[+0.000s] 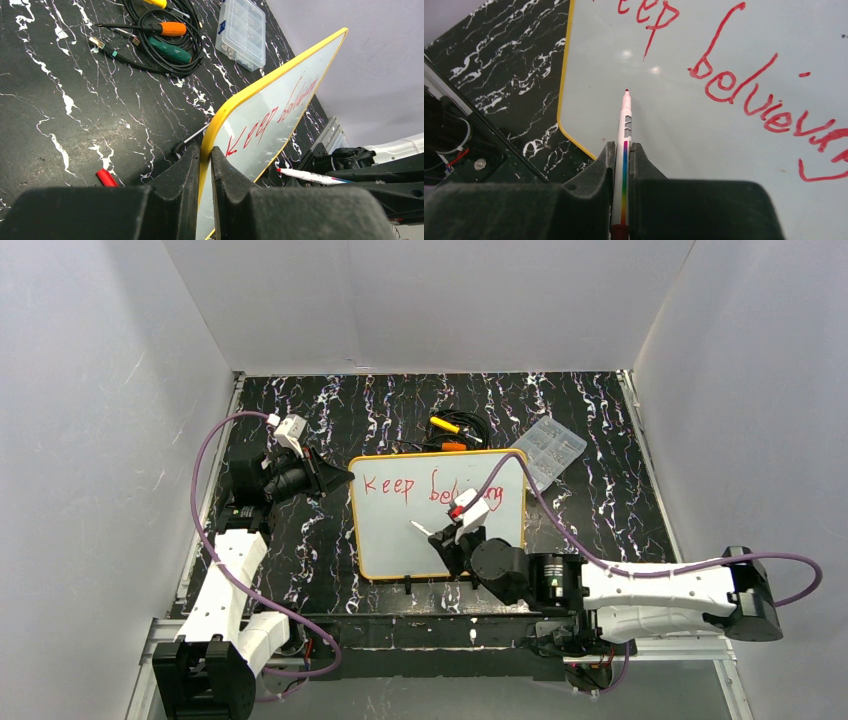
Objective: Write a sentence on the whiteboard
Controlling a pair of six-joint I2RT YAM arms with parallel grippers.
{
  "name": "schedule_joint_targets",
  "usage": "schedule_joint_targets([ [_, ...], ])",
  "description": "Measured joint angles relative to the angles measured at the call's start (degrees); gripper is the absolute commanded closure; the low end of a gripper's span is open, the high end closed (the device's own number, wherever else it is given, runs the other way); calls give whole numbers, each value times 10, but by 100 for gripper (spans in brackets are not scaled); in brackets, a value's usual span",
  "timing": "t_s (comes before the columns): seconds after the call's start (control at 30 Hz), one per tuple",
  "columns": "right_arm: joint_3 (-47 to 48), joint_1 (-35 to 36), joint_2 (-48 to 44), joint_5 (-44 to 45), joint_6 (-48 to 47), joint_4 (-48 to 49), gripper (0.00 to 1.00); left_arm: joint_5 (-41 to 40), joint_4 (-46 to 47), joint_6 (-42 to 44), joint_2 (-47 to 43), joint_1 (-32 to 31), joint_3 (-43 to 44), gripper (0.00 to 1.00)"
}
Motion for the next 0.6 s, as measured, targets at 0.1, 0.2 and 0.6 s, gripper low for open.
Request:
schedule_joint_targets([
  [0.1,0,5,31,16,6,40,99,0,0,0,0,0,0,100],
  [0.2,0,17,69,32,9,69,99,0,0,0,0,0,0,100],
  [0.6,16,41,167,56,-6,149,99,-1,-1,0,-1,0,0,100],
])
